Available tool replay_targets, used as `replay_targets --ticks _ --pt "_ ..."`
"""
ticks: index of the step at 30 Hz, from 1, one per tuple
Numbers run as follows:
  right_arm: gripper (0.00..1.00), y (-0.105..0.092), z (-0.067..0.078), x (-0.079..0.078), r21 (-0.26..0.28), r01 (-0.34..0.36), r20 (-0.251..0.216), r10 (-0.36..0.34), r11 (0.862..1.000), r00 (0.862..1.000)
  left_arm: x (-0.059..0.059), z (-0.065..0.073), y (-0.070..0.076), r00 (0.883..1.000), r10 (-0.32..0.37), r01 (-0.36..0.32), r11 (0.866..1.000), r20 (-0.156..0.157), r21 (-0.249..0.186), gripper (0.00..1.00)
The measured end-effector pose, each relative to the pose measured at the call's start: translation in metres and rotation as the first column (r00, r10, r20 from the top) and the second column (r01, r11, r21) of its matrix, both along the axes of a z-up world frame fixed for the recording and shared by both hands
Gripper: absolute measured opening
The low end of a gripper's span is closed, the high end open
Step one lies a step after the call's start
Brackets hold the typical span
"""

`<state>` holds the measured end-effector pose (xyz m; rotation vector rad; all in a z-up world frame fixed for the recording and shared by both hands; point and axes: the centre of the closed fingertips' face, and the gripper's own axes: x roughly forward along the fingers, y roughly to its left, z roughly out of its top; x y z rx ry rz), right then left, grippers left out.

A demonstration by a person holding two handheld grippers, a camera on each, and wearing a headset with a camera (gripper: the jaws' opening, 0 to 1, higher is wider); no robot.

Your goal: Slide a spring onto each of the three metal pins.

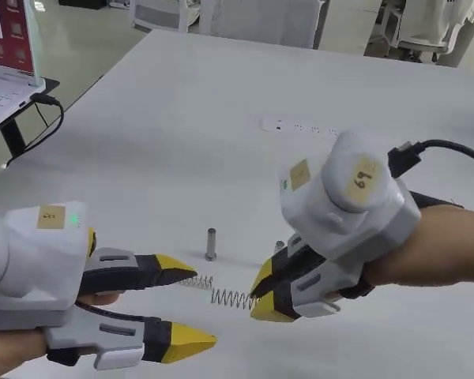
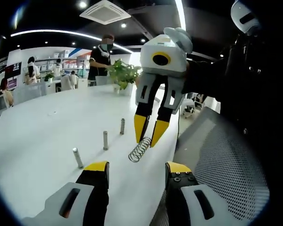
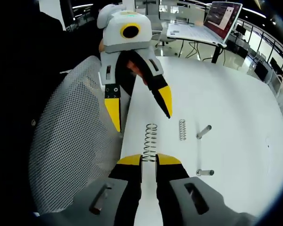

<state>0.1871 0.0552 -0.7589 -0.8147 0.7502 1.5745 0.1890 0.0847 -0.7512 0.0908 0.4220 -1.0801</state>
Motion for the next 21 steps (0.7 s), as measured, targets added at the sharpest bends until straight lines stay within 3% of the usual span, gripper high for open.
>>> replay_targets --ticks 17,21 --pt "0.08 0.003 0.007 -0.009 -0.005 -0.073 0.012 0.073 0.997 0.997 -0.005 0.008 -0.014 0.995 -0.077 0.078 0.997 0.059 -0.006 0.19" --pt "0.08 0.003 0.007 -0.01 -0.005 -0.083 0.015 0.084 0.996 0.996 -0.006 0.007 -0.015 0.994 -0.087 0.088 0.996 0.061 -0.002 0.14"
